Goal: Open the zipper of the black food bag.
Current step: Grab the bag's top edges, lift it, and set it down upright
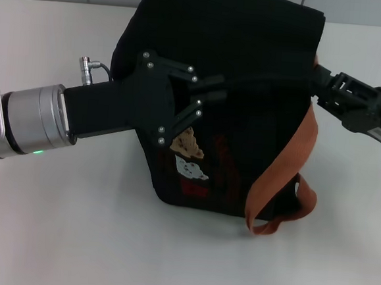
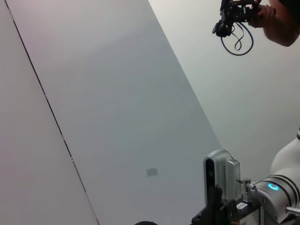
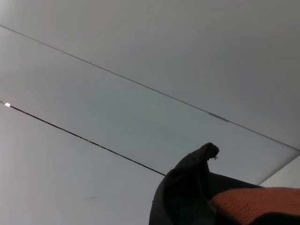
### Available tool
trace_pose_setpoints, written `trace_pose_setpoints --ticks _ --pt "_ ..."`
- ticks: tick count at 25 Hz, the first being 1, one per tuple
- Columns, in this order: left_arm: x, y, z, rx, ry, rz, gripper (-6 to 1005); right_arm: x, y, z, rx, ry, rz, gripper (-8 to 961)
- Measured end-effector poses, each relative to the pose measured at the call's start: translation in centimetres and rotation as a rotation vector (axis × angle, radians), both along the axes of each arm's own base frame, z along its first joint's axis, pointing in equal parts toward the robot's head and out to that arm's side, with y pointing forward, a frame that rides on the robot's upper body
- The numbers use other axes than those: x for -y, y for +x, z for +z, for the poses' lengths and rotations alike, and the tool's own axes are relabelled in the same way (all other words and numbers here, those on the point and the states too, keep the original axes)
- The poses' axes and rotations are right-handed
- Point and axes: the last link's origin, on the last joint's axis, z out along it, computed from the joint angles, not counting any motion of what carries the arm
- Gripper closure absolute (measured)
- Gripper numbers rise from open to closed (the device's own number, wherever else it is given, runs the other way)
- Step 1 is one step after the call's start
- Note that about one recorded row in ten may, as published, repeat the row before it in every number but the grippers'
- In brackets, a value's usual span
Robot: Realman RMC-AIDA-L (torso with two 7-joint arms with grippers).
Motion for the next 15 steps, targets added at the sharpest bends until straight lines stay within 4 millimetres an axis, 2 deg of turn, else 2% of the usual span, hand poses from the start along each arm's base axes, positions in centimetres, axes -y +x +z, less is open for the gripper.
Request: trace_pose_setpoints --ticks 15 --pt "0.17 -0.08 -0.20 -0.006 -0.009 -0.001 912 -0.61 -0.85 -0.92 0.018 -0.019 0.015 620"
